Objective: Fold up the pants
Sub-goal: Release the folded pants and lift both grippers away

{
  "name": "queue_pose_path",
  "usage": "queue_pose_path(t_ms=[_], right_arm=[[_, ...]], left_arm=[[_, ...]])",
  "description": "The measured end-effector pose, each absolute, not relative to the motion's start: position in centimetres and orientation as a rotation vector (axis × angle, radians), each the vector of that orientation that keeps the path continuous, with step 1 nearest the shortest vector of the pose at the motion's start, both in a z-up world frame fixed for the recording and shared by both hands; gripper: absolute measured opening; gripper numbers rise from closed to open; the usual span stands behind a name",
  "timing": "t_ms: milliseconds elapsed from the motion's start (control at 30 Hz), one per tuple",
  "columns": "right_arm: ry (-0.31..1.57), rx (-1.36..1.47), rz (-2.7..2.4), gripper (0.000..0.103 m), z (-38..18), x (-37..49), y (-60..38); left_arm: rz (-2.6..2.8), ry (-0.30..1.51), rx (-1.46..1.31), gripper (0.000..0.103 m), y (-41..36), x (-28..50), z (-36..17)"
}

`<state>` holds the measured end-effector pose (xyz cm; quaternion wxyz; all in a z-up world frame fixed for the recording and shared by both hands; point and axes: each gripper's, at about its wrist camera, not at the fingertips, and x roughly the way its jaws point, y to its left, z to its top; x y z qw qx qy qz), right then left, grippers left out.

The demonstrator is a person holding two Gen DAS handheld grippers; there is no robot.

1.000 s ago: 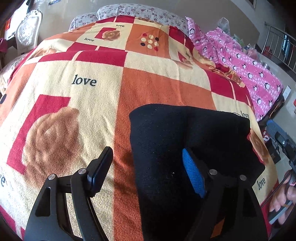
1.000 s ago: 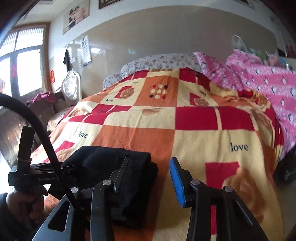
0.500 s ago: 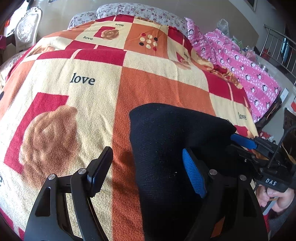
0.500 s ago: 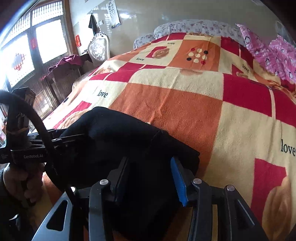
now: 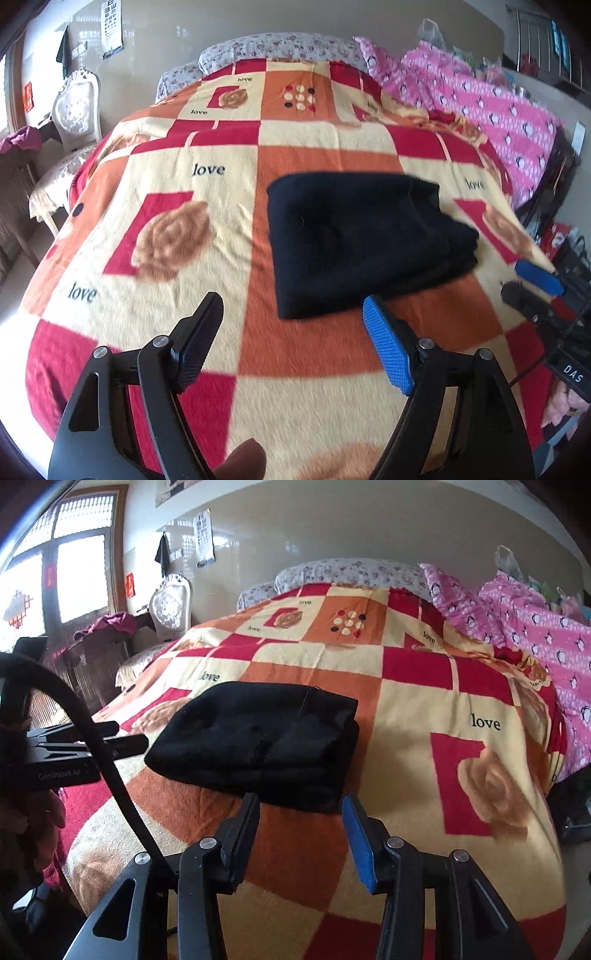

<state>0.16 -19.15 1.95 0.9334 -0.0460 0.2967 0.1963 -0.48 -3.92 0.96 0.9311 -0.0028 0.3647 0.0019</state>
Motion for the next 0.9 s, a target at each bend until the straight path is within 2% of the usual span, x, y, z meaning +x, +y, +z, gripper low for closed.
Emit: queue_pose_path(t_ms=[167, 267, 667, 900], right_arm=[[0.450, -0.106, 0.428, 0.045, 2.6, -3.2, -19.0], [0.491, -0.044, 0.469, 0.045, 1.4, -3.6, -19.2], [0.480, -0.065, 0.435, 0.045, 1.2, -3.7, -18.9], [0.475, -0.068, 0.428, 0.045, 1.2, -3.8, -18.8]], left_arm=[[-0.005, 0.776, -0.001, 0.079, -5.5, -2.2, 0.4], [0.012, 0.768, 0.044, 0.079, -6.5, -2.8, 0.7], [-0.080, 0.798, -0.070, 0.079, -6.7, -3.5, 0.3], [-0.018, 0.799, -0.038, 0.079, -6.6, -3.4, 0.4]])
